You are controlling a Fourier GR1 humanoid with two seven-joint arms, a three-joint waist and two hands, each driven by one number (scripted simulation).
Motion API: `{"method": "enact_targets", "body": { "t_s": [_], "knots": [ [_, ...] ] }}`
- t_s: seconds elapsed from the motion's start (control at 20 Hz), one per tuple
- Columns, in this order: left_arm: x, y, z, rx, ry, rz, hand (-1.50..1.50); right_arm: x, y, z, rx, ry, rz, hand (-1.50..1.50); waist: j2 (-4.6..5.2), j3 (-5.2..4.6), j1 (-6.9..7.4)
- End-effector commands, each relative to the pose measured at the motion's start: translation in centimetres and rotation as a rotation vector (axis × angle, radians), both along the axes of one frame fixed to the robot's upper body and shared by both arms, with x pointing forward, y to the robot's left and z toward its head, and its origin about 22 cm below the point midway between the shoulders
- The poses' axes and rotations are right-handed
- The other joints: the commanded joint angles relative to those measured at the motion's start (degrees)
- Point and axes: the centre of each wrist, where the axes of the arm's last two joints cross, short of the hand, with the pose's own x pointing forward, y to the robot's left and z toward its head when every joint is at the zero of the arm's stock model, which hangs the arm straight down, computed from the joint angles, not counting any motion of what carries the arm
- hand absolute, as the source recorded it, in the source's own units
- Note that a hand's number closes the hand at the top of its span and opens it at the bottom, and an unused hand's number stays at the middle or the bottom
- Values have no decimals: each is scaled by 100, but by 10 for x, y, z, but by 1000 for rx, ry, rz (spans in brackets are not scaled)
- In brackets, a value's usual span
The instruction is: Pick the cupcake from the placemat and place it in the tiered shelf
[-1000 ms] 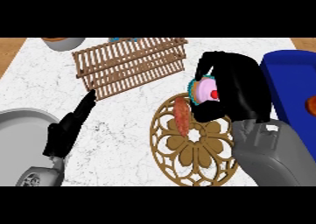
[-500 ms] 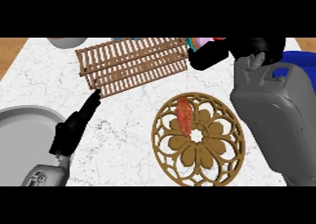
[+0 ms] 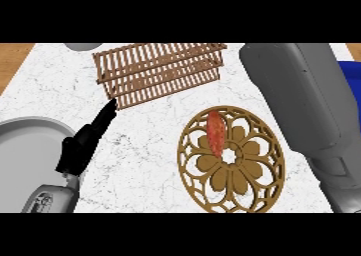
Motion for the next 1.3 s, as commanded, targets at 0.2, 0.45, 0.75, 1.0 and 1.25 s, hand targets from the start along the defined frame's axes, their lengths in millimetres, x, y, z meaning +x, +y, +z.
{"method": "enact_targets", "body": {
  "t_s": [0.2,0.45,0.75,1.0,1.25],
  "knots": [
    [-17,10,-29,34,119,53,0,39,11,-11,-69,61,59,150,92,-63,151],
    [-10,9,-22,21,124,30,0,52,17,-28,-88,117,56,150,133,-64,244],
    [-5,-3,-20,34,105,9,0,53,38,-59,165,204,159,150,185,-53,287],
    [-4,-10,-20,32,101,-3,0,57,28,-62,629,320,175,-150,227,-44,415],
    [-10,-6,-24,18,116,6,0,61,21,-57,837,210,211,-150,193,-52,417]
  ]
}}
